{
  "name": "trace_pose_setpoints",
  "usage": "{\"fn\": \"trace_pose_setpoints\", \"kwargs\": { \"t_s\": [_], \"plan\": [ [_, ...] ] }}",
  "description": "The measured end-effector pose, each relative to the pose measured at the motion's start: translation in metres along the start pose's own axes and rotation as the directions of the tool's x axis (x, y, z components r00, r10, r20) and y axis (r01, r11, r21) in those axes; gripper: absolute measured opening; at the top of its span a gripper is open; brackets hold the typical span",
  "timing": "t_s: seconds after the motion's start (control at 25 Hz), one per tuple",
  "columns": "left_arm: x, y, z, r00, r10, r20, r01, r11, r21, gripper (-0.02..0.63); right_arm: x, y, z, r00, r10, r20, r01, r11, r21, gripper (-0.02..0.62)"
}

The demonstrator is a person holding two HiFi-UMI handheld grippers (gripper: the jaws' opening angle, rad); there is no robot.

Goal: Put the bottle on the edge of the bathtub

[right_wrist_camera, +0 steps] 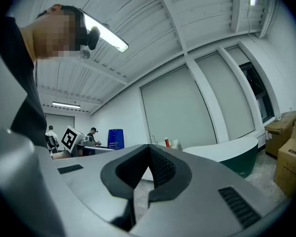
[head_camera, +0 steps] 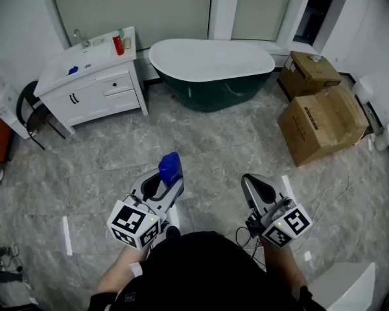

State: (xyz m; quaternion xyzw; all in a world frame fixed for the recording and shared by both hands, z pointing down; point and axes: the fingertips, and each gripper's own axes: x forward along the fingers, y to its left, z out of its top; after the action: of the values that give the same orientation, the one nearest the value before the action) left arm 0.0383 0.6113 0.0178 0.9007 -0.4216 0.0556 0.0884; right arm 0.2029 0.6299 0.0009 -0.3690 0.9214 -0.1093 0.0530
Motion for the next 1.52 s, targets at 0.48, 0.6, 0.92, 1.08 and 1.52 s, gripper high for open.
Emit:
{"fn": "trace_pose_setpoints", "kwargs": {
  "t_s": [0.48, 0.6, 0.92, 1.08, 1.52],
  "plan": [
    [-0.022, 0.036, -0.016, 1.000, 0.005, -0.023, -0.006, 1.000, -0.015, 0.164, 0.034, 0.015, -0.019, 1.000, 0.001, 0.025, -0.002, 0.998, 0.063, 0.028],
    [-0.035, 0.058, -0.019, 1.000, 0.012, -0.028, -0.013, 1.000, -0.022, 0.164, 0.056, 0.023, -0.027, 1.000, -0.003, 0.022, 0.001, 0.995, 0.095, 0.028],
    [-0.067, 0.121, -0.031, 0.999, 0.028, -0.040, -0.030, 0.999, -0.039, 0.164, 0.120, 0.062, -0.047, 1.000, 0.023, -0.020, -0.021, 0.995, 0.102, 0.028],
    [-0.063, 0.140, -0.035, 0.998, 0.026, -0.053, -0.029, 0.998, -0.060, 0.164, 0.132, 0.061, -0.050, 0.999, 0.022, -0.049, -0.017, 0.994, 0.108, 0.028],
    [0.035, 0.170, -0.036, 0.996, 0.023, -0.081, -0.030, 0.996, -0.088, 0.164, 0.172, -0.028, -0.048, 0.995, 0.054, -0.082, -0.041, 0.987, 0.156, 0.028]
  ]
}}
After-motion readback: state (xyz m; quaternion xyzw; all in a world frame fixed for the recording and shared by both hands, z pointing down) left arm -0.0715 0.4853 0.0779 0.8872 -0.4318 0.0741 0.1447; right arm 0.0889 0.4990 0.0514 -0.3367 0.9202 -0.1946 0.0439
